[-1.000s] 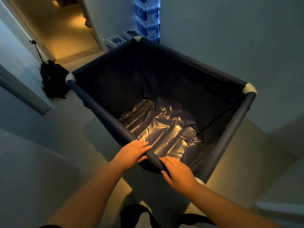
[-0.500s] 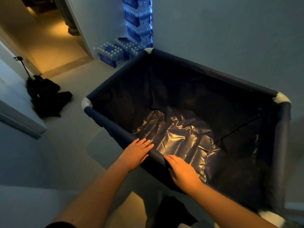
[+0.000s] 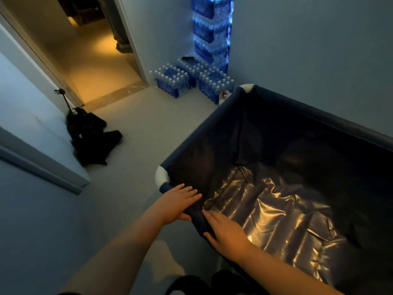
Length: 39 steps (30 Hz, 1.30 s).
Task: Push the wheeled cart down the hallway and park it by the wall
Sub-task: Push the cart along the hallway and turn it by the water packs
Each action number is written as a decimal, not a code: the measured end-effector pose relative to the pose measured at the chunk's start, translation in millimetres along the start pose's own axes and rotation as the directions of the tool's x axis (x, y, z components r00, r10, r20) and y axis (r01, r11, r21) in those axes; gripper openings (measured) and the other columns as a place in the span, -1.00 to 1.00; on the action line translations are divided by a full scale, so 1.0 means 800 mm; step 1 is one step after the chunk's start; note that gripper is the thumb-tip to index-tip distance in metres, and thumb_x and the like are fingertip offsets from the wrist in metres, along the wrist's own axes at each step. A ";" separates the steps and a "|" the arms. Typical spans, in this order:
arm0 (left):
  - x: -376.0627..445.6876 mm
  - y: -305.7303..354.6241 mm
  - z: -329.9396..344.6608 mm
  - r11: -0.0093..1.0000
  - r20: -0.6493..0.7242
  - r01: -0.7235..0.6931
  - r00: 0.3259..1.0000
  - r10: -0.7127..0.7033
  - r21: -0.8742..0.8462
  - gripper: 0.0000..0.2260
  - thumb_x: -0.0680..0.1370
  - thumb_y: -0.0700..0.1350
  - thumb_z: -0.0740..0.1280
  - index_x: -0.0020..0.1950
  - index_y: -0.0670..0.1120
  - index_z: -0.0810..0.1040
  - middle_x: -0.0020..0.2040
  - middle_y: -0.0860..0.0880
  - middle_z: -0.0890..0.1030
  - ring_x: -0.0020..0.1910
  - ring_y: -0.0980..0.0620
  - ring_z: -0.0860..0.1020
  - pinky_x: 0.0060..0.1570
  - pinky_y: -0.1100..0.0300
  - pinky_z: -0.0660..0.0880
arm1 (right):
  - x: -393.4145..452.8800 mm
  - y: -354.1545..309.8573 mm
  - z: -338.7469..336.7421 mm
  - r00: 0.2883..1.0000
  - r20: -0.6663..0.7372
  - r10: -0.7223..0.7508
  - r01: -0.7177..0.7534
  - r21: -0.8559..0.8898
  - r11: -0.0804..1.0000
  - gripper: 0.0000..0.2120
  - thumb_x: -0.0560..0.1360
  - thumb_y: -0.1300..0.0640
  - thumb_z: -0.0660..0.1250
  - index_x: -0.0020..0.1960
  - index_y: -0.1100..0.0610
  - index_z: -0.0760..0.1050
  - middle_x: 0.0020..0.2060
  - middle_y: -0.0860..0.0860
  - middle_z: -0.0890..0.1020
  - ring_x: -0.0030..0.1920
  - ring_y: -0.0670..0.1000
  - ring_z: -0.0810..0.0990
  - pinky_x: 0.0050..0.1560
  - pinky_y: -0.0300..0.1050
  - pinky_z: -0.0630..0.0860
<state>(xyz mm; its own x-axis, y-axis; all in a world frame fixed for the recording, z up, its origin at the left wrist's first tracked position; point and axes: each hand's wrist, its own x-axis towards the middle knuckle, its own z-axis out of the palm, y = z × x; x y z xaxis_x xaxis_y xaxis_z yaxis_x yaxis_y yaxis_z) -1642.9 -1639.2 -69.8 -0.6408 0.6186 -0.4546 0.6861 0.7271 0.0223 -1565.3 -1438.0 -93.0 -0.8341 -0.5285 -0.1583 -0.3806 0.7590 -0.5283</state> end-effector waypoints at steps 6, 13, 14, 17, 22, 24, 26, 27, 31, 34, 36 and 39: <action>0.018 -0.125 -0.020 0.999 -0.063 -0.050 0.997 0.051 0.020 -0.31 0.53 0.21 0.19 0.52 -0.06 0.01 0.54 -0.11 0.13 0.51 -0.06 0.04 0.46 0.05 -0.11 | 0.117 -0.036 -0.002 0.991 -0.093 0.095 -0.090 0.058 0.994 -0.48 0.54 -0.05 0.17 0.45 0.07 0.15 0.37 0.00 0.38 0.31 0.00 0.40 0.25 -0.14 0.40; 0.105 -0.239 -0.054 0.946 -0.063 -0.280 0.954 0.293 0.163 -0.50 0.62 -0.07 0.10 0.52 -0.06 -0.02 0.55 -0.08 0.06 0.52 -0.05 -0.04 0.46 0.03 -0.07 | 0.244 -0.051 -0.027 0.838 -0.300 0.455 -0.353 0.338 0.872 -0.51 0.54 0.01 0.21 0.43 0.04 0.19 0.39 -0.05 0.34 0.31 -0.06 0.40 0.29 -0.21 0.36; 0.117 -0.247 -0.060 0.931 -0.054 -0.312 0.943 0.327 0.187 -0.47 0.60 -0.12 0.13 0.52 -0.07 -0.02 0.55 -0.08 0.04 0.52 -0.05 -0.04 0.47 0.02 -0.05 | 0.256 -0.047 -0.032 0.815 -0.308 0.491 -0.369 0.378 0.849 -0.51 0.54 0.02 0.22 0.42 0.03 0.19 0.39 -0.05 0.34 0.32 -0.07 0.39 0.29 -0.23 0.33; 0.158 -0.270 -0.085 0.904 -0.052 -0.364 0.922 0.384 0.226 -0.44 0.56 -0.22 0.18 0.51 -0.08 0.02 0.55 -0.09 0.03 0.51 -0.08 -0.01 0.47 0.01 -0.01 | 0.290 -0.025 -0.053 0.783 -0.331 0.526 -0.369 0.433 0.822 -0.49 0.52 0.05 0.25 0.42 0.02 0.18 0.38 -0.06 0.34 0.33 -0.13 0.34 0.31 -0.33 0.23; 0.237 -0.303 -0.128 0.824 -0.023 -0.487 0.857 0.515 0.288 -0.46 0.56 -0.29 0.14 0.51 -0.11 0.05 0.55 -0.11 0.01 0.51 -0.10 -0.03 0.46 0.01 -0.04 | 0.347 0.010 -0.083 0.698 -0.348 0.626 -0.381 0.559 0.736 -0.46 0.52 0.08 0.28 0.44 0.06 0.16 0.40 -0.03 0.32 0.38 -0.11 0.28 0.42 -0.19 0.21; 0.270 -0.318 -0.141 0.782 -0.015 -0.537 0.822 0.570 0.315 -0.45 0.55 -0.30 0.14 0.51 -0.10 0.05 0.55 -0.11 0.01 0.51 -0.09 -0.04 0.45 0.03 -0.05 | 0.372 0.014 -0.090 0.615 -0.358 0.703 -0.408 0.618 0.672 -0.43 0.51 0.08 0.29 0.45 0.05 0.14 0.41 -0.02 0.31 0.39 -0.09 0.28 0.43 -0.17 0.22; 0.304 -0.332 -0.151 0.729 -0.008 -0.599 0.771 0.637 0.330 -0.43 0.54 -0.32 0.14 0.51 -0.09 0.03 0.56 -0.10 0.00 0.52 -0.08 -0.05 0.45 0.04 -0.03 | 0.400 0.021 -0.096 0.513 -0.348 0.784 -0.437 0.681 0.588 -0.40 0.51 0.08 0.30 0.46 0.04 0.11 0.41 -0.02 0.30 0.39 -0.10 0.27 0.39 -0.24 0.19; 0.320 -0.340 -0.157 0.704 -0.005 -0.624 0.747 0.665 0.340 -0.42 0.55 -0.32 0.14 0.51 -0.09 0.01 0.56 -0.10 -0.01 0.52 -0.08 -0.06 0.45 0.04 -0.02 | 0.414 0.025 -0.099 0.464 -0.351 0.813 -0.446 0.700 0.557 -0.38 0.50 0.08 0.31 0.46 0.03 0.09 0.41 -0.03 0.29 0.39 -0.10 0.27 0.35 -0.27 0.18; 0.384 -0.371 -0.184 0.597 0.047 -0.721 0.651 0.758 0.353 -0.38 0.55 -0.33 0.14 0.52 -0.06 -0.08 0.56 -0.08 -0.08 0.52 -0.06 -0.11 0.45 0.06 -0.03 | 0.478 0.030 -0.114 0.251 -0.396 0.883 -0.484 0.739 0.469 -0.35 0.50 0.07 0.30 0.47 0.00 0.03 0.45 -0.08 0.23 0.39 -0.21 0.16 0.36 -0.31 0.04; 0.416 -0.385 -0.209 0.528 0.091 -0.767 0.594 0.799 0.365 -0.32 0.53 -0.34 0.18 0.52 -0.06 -0.14 0.56 -0.08 -0.12 0.52 -0.07 -0.11 0.45 0.05 0.04 | 0.516 0.030 -0.120 0.030 -0.390 0.920 -0.641 0.699 0.318 -0.35 0.52 0.05 0.26 0.49 0.02 -0.01 0.49 -0.08 0.11 0.43 -0.19 0.02 0.35 -0.39 -0.25; 0.428 -0.388 -0.225 0.448 0.155 -0.804 0.537 0.829 0.390 -0.31 0.53 -0.34 0.19 0.52 -0.06 -0.15 0.56 -0.09 -0.14 0.52 -0.08 -0.10 0.45 0.04 0.07 | 0.533 0.029 -0.117 -0.031 -0.369 0.929 -0.694 0.677 0.246 -0.38 0.55 0.08 0.19 0.49 0.05 -0.06 0.50 -0.07 0.05 0.46 -0.14 0.00 0.23 -0.52 -0.42; 0.451 -0.388 -0.241 0.366 0.197 -0.829 0.478 0.856 0.422 -0.33 0.54 -0.33 0.17 0.52 -0.08 -0.14 0.56 -0.11 -0.13 0.52 -0.10 -0.11 0.46 0.03 0.05 | 0.559 0.026 -0.122 -0.199 -0.374 0.906 -0.768 0.633 0.093 -0.19 0.48 -0.03 0.28 0.48 0.11 -0.20 0.45 -0.11 0.10 0.49 -0.04 0.00 0.35 -0.40 -0.34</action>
<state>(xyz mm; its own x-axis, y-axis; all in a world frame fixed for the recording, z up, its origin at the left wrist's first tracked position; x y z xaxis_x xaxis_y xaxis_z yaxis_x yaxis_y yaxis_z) -2153.7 -1584.5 -69.2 0.3488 0.8594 -0.3740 0.9280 -0.3725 0.0096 -1985.2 -1621.2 -93.1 -0.3284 0.9348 -0.1355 0.8583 0.2355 -0.4558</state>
